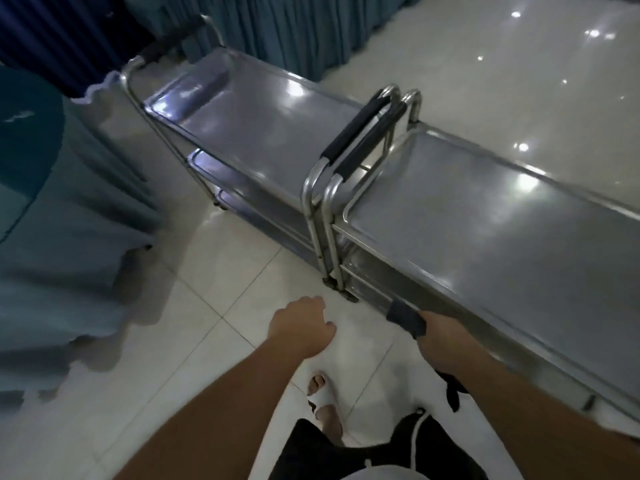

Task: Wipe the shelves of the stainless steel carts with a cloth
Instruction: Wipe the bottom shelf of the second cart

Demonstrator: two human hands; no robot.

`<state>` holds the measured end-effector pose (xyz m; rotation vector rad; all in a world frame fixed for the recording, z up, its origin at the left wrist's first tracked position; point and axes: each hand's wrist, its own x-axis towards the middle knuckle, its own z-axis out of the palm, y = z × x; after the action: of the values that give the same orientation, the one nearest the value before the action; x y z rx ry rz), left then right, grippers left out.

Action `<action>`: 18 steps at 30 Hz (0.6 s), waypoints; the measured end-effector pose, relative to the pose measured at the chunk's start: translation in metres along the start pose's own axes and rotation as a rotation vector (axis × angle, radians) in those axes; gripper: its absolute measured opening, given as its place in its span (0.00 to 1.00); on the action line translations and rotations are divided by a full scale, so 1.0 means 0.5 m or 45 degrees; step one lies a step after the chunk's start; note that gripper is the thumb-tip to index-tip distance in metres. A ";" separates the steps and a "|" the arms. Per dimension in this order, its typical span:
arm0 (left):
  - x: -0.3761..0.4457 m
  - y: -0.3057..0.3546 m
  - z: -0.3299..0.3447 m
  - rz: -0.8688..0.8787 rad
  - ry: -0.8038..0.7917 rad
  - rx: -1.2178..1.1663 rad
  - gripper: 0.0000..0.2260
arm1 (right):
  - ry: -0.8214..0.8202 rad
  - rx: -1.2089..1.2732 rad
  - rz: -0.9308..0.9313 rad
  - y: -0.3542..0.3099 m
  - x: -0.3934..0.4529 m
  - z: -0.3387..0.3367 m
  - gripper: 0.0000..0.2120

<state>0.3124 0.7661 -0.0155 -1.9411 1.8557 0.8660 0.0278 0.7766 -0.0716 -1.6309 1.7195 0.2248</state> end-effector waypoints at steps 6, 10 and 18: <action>0.059 -0.017 0.017 0.079 -0.074 -0.016 0.25 | 0.042 0.178 0.229 -0.005 0.006 0.083 0.06; 0.091 -0.020 0.044 0.063 -0.106 0.024 0.25 | 0.118 0.318 0.257 -0.007 0.044 0.123 0.04; 0.219 -0.043 0.124 0.079 -0.177 -0.010 0.24 | 0.218 0.491 0.291 -0.017 0.159 0.204 0.10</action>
<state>0.3180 0.7202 -0.1346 -1.7875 1.8425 1.0016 0.0817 0.7729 -0.1895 -1.2020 1.9378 -0.1378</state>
